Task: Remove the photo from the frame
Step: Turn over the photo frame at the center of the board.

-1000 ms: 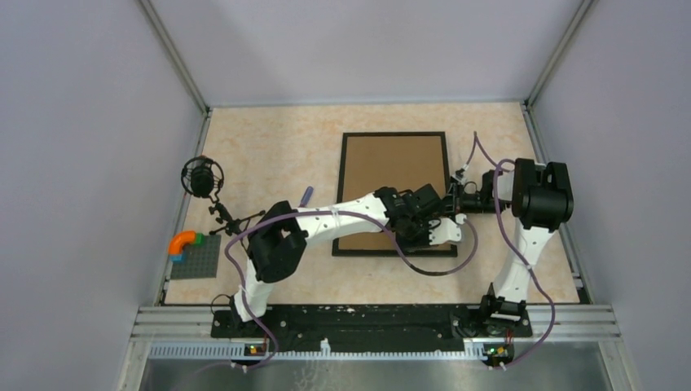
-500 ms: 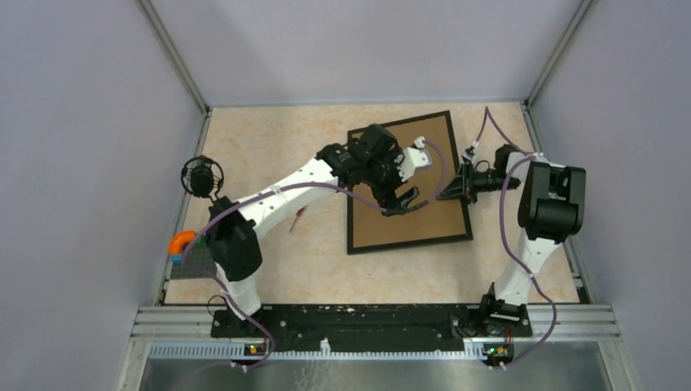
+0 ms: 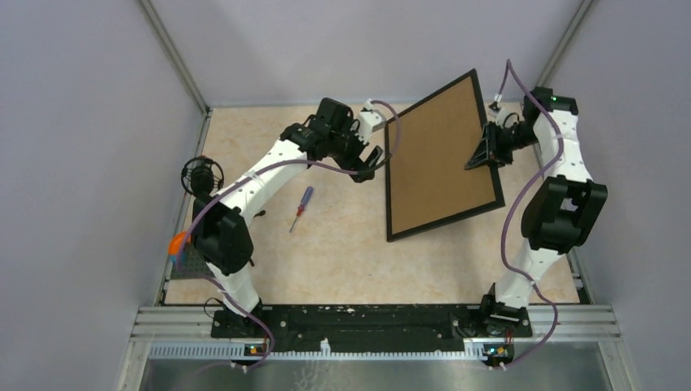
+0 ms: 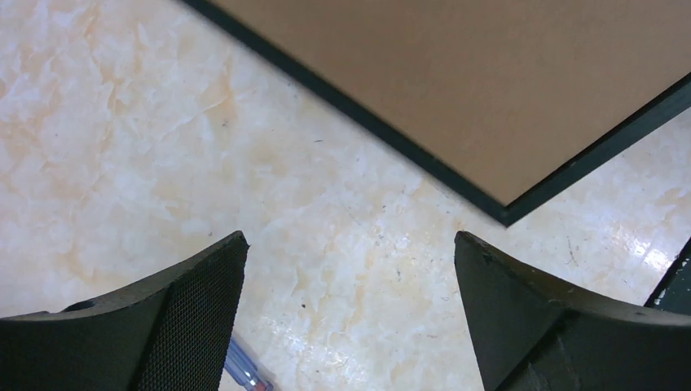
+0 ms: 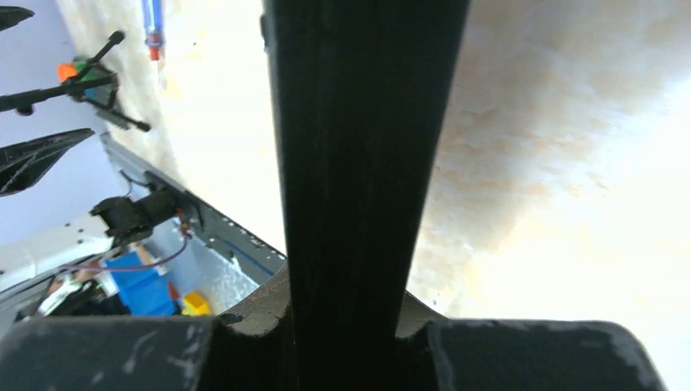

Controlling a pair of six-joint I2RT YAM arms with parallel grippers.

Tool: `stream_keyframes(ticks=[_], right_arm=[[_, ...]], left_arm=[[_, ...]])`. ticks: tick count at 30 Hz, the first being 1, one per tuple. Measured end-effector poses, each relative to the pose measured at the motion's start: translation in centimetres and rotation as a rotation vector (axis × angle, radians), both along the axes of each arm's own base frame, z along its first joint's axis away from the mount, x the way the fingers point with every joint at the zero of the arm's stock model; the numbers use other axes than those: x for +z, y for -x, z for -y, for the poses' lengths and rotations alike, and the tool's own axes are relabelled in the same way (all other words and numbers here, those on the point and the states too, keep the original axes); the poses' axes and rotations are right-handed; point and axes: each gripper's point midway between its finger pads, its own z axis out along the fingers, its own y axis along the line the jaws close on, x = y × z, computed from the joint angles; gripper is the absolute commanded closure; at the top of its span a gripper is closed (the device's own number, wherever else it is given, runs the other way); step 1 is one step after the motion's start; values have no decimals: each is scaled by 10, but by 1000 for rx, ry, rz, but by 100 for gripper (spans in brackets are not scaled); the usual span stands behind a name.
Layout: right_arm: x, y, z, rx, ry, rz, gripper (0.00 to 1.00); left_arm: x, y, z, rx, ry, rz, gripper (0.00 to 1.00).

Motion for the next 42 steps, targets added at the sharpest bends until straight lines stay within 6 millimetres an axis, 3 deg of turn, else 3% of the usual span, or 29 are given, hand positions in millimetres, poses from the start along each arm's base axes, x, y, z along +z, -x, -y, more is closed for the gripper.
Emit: stream_keyframes(ticks=[5,11,15,18,24,31,38,42], right_arm=[[45,-6,24,-16,176,73,100],[108,-21,44,36,441,309,100],[132,-32,30,147,603,475,100],[137,-40,11,284,744,584,100],[110,-51,-18,547,1030,696,100],[46,-10,-37,792,1285,890,100],[-16,31,-57,858,1394,1213,100],[-34,40,-58,845,1416,1275,100]], left_arm=[[0,-12,-14,47,6,-6,1],[1,-30,-37,129,16,-12,1],[-3,-46,-60,211,20,-34,1],[-9,-63,-82,282,27,-61,1],[-13,-91,-128,424,81,-123,1],[5,-114,-176,551,145,-112,1],[6,-115,-181,566,173,-128,1],[0,-112,-181,562,169,-144,1]])
